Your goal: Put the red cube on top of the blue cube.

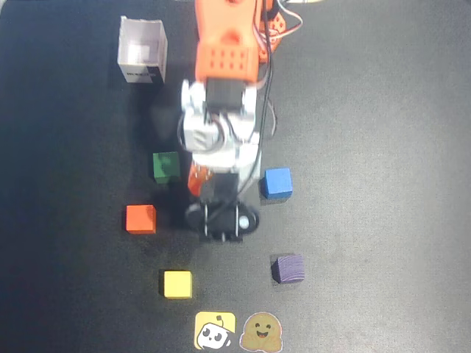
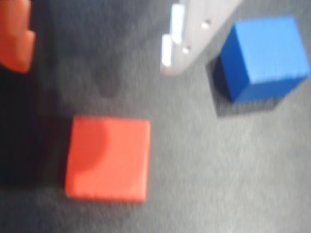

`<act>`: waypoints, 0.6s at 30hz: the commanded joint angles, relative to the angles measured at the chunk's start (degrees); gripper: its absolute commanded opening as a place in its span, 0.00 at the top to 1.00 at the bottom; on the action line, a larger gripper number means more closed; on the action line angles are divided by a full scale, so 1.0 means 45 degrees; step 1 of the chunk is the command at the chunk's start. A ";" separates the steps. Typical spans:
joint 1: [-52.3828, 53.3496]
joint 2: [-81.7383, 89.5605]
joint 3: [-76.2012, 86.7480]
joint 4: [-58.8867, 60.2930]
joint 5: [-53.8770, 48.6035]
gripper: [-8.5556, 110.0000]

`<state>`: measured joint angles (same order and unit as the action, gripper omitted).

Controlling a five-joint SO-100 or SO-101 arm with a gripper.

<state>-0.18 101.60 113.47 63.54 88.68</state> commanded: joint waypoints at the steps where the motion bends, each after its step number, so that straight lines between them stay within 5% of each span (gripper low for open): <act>1: 0.0078 -0.0508 -0.0938 -0.0234 0.0020 0.75; 18: 0.0000 -0.2598 -0.1641 -0.0898 0.0117 0.75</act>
<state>-0.18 89.91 110.21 60.12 88.68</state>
